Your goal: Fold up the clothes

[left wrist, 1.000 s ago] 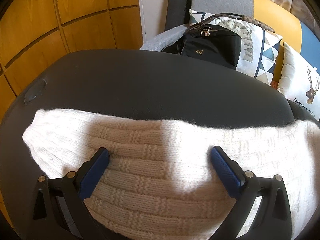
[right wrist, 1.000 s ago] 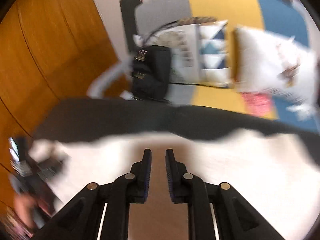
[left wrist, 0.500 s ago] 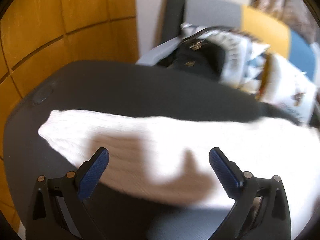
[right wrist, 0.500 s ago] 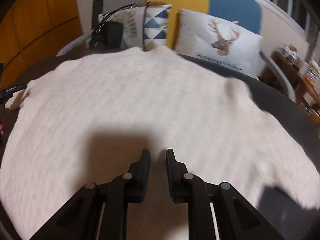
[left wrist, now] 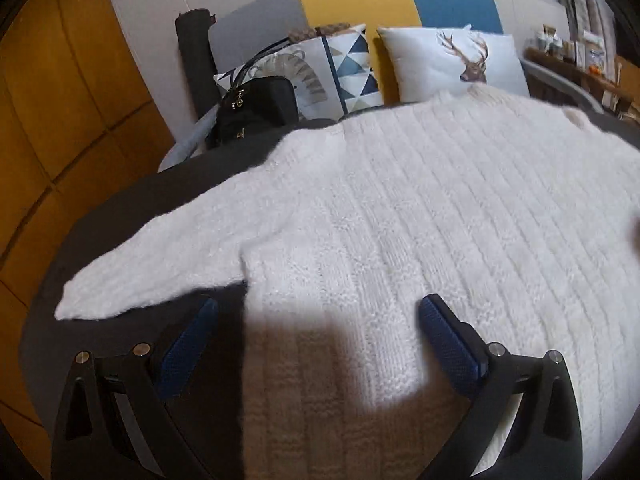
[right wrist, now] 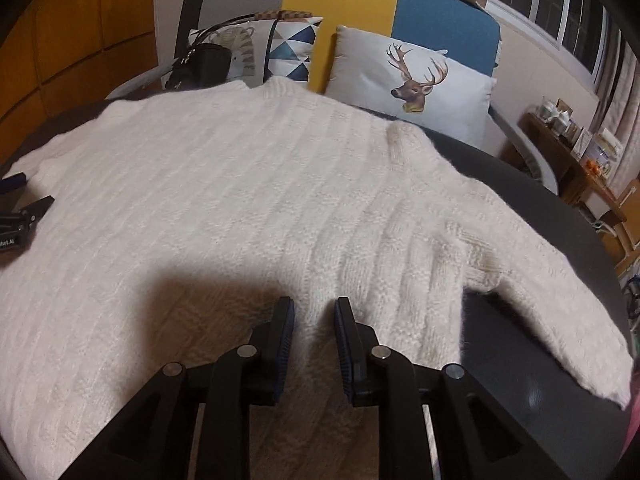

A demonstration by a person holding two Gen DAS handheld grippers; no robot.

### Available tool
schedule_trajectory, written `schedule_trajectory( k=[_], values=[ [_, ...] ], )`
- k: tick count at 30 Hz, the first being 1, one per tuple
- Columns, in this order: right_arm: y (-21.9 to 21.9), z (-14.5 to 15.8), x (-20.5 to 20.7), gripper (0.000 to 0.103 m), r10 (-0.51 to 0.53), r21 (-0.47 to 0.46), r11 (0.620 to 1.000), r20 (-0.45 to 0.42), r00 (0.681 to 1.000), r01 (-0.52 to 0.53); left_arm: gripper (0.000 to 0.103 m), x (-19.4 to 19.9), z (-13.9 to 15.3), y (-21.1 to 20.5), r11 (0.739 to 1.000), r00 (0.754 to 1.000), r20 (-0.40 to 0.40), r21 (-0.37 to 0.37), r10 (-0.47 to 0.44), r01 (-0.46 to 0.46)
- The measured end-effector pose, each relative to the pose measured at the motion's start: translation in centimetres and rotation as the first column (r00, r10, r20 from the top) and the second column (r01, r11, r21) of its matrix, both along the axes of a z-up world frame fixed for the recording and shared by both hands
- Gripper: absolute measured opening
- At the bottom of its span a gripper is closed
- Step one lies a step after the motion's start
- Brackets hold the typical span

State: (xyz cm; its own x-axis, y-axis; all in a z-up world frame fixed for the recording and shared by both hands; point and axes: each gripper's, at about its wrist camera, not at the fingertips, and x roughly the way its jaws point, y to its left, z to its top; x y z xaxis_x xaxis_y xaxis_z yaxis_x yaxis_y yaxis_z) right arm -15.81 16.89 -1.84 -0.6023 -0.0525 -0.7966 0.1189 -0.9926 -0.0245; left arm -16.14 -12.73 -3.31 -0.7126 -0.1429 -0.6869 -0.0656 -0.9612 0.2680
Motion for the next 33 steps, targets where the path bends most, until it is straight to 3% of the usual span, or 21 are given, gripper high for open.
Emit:
schedule_trajectory(
  k=[4, 7, 9, 13, 14, 17, 22, 26, 29, 31, 33],
  values=[
    [1.8, 1.8, 1.6, 0.023, -0.063, -0.082, 0.995, 0.016, 0.998, 0.064, 0.102, 0.6, 1.0, -0.2, 0.999, 1.000, 0.001, 0.022, 0.029, -0.029],
    [1.1, 3.8, 5.8, 0.024, -0.004, -0.222, 0.975, 0.017, 1.000, 0.008, 0.102, 3.1, 2.2, 0.2, 0.993, 0.999, -0.032, 0.120, -0.011, 0.015],
    [-1.1, 3.5, 8.5, 0.024, 0.075, -0.131, 0.989, 0.040, 0.996, -0.070, 0.102, 4.5, 2.5, 1.3, 0.987, 0.997, -0.031, 0.145, -0.070, 0.073],
    [-2.6, 1.1, 11.9, 0.025, 0.120, 0.046, 0.991, 0.066, 0.991, -0.123, 0.102, 6.0, 0.0, 4.6, 0.982, 0.985, -0.021, -0.087, -0.170, 0.167],
    [-2.1, 0.9, 12.4, 0.026, 0.108, 0.045, 0.993, 0.046, 0.993, -0.110, 0.102, 6.2, 0.3, 4.7, 0.980, 0.983, -0.047, -0.098, -0.178, 0.172],
    [-0.1, 0.6, 11.8, 0.027, 0.055, -0.002, 0.998, 0.028, 0.998, -0.055, 0.102, 4.7, 0.3, 5.3, 0.976, 0.979, -0.021, -0.080, -0.203, 0.201],
    [1.2, 0.6, 9.0, 0.027, 0.013, 0.004, 1.000, 0.019, 1.000, -0.013, 0.103, -0.3, 0.4, 7.3, 0.960, 0.967, -0.017, -0.124, -0.254, 0.250],
    [1.5, 1.4, 8.4, 0.028, -0.010, -0.061, 0.998, 0.032, 0.999, 0.012, 0.102, -1.7, 1.2, 7.8, 0.966, 0.972, 0.024, -0.103, -0.236, 0.237],
    [0.7, 3.2, 10.6, 0.028, 0.000, -0.177, 0.984, 0.030, 1.000, 0.005, 0.100, 0.9, 3.3, 7.5, 0.976, 0.976, -0.031, -0.031, -0.217, 0.216],
    [-0.9, 3.8, 12.5, 0.030, 0.084, -0.233, 0.969, 0.017, 0.996, -0.078, 0.100, 3.3, 4.4, 8.0, 0.959, 0.960, -0.062, 0.064, -0.272, 0.276],
    [-2.9, 3.3, 14.0, 0.030, 0.150, -0.222, 0.966, 0.049, 0.987, -0.136, 0.100, 5.5, 4.1, 9.3, 0.932, 0.934, -0.046, 0.075, -0.353, 0.356]
  ],
)
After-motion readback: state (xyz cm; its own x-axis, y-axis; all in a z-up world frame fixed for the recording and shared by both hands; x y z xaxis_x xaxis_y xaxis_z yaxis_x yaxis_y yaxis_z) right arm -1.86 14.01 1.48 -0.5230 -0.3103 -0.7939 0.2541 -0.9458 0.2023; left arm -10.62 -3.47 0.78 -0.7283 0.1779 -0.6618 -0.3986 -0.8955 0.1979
